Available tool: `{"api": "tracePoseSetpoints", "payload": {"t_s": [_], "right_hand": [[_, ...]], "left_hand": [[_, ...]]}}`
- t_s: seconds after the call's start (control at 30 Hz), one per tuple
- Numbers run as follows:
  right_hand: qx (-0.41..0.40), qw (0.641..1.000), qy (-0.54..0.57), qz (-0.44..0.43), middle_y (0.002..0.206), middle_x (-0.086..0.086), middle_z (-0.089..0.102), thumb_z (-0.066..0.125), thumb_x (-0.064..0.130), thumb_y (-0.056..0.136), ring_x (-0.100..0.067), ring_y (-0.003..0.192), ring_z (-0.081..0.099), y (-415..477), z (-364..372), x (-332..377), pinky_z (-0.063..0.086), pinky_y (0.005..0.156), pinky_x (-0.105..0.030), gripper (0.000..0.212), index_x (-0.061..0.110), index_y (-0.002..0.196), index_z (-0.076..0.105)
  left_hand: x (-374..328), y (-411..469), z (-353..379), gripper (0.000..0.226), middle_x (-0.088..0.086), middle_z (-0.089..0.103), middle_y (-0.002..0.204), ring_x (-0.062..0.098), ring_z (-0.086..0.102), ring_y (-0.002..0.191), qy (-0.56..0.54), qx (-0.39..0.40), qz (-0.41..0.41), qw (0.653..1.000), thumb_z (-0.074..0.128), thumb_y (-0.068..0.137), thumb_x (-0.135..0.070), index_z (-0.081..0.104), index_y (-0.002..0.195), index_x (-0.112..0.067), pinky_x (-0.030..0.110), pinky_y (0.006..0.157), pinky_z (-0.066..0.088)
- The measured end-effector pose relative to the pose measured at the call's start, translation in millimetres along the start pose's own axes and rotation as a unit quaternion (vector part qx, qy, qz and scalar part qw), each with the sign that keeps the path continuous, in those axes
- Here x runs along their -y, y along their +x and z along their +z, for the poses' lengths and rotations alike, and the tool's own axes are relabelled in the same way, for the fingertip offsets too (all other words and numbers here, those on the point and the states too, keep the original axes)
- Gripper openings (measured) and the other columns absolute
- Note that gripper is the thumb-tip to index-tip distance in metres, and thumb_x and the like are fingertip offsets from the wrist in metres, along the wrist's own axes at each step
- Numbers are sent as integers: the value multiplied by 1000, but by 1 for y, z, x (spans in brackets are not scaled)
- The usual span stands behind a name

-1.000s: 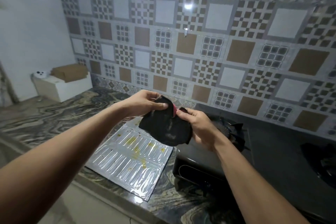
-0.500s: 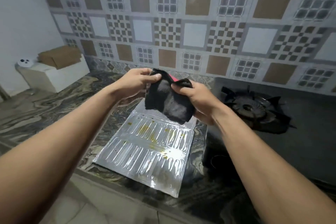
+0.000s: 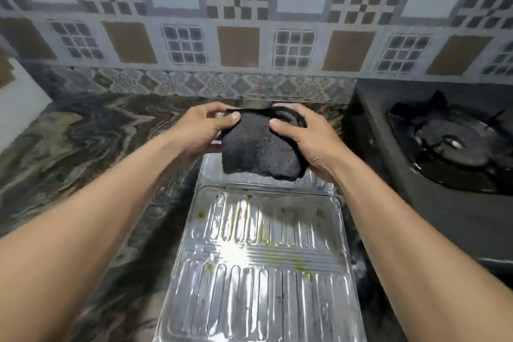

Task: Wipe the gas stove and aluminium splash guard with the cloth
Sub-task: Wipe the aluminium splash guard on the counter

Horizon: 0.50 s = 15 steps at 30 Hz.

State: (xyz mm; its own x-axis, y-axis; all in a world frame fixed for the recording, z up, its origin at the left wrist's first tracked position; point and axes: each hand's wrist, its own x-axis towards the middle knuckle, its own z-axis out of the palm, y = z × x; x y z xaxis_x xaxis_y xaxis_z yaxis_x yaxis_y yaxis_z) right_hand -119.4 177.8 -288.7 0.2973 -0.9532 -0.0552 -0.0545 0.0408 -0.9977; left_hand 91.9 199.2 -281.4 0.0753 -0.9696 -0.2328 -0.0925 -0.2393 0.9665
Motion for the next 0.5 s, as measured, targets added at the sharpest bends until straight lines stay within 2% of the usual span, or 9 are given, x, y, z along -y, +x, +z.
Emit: {"api": "tracePoseSetpoints", "payload": {"t_s": [0.03, 0.1, 0.2, 0.23, 0.33, 0.4, 0.43, 0.5], "right_hand": [[14, 1000, 6, 13, 115, 0, 71, 73, 12, 88, -15, 104, 69, 6, -1, -5, 57, 82, -32, 34, 26, 118, 67], [35, 999, 17, 32, 122, -1, 68, 72, 5, 86, -15, 109, 67, 15, -2, -12, 57, 86, -32, 45, 32, 122, 65], [23, 999, -35, 23, 114, 6, 69, 69, 3, 89, 2, 99, 67, 29, -2, -23, 54, 78, -16, 42, 26, 123, 65], [14, 998, -55, 22, 111, 7, 69, 68, 5, 90, 3, 95, 67, 36, -1, -27, 52, 76, -13, 38, 24, 122, 65], [-12, 994, -97, 57, 101, 2, 70, 66, 13, 94, -10, 88, 67, 62, 4, -37, 53, 70, -16, 24, 17, 117, 62], [-28, 986, -138, 86, 96, 2, 69, 65, 17, 95, -14, 86, 67, 84, 7, -42, 52, 63, -16, 20, 15, 114, 60], [-35, 983, -152, 98, 95, 1, 69, 65, 19, 95, -16, 86, 67, 95, 8, -45, 53, 63, -19, 19, 16, 112, 60], [-43, 977, -169, 119, 98, -3, 70, 66, 21, 94, -21, 90, 68, 117, 9, -52, 57, 75, -32, 18, 16, 110, 60]], "left_hand": [[5, 9, -4, 11, 3, 69, 95, 13, 64, 77, 0, 5, -7, 1000, 67, 92, -22, 66, 103, -21, 25, 60, 55], [13, 24, -10, 9, 3, 69, 95, 17, 63, 84, 2, 25, -21, 999, 68, 91, -17, 65, 98, -22, 30, 65, 54], [26, 44, -14, 15, 3, 67, 94, 16, 65, 81, 11, 43, -43, 998, 69, 90, -10, 65, 102, -17, 40, 76, 57], [30, 51, -14, 16, 3, 67, 92, 15, 66, 77, 23, 43, -46, 998, 70, 89, -9, 66, 103, -15, 39, 75, 58], [37, 72, -15, 18, 1, 67, 82, 10, 66, 62, 56, 27, -55, 997, 70, 89, -7, 65, 106, -11, 31, 62, 59], [40, 86, -13, 16, 2, 67, 78, 13, 66, 63, 60, 18, -61, 996, 69, 89, -5, 64, 103, -9, 33, 61, 59], [40, 93, -12, 15, 2, 67, 74, 16, 65, 65, 66, 15, -63, 996, 69, 89, -4, 63, 103, -8, 35, 63, 59], [41, 108, -11, 17, -4, 66, 60, 18, 63, 64, 83, 5, -58, 995, 67, 90, -2, 62, 105, -3, 38, 67, 59]]}}
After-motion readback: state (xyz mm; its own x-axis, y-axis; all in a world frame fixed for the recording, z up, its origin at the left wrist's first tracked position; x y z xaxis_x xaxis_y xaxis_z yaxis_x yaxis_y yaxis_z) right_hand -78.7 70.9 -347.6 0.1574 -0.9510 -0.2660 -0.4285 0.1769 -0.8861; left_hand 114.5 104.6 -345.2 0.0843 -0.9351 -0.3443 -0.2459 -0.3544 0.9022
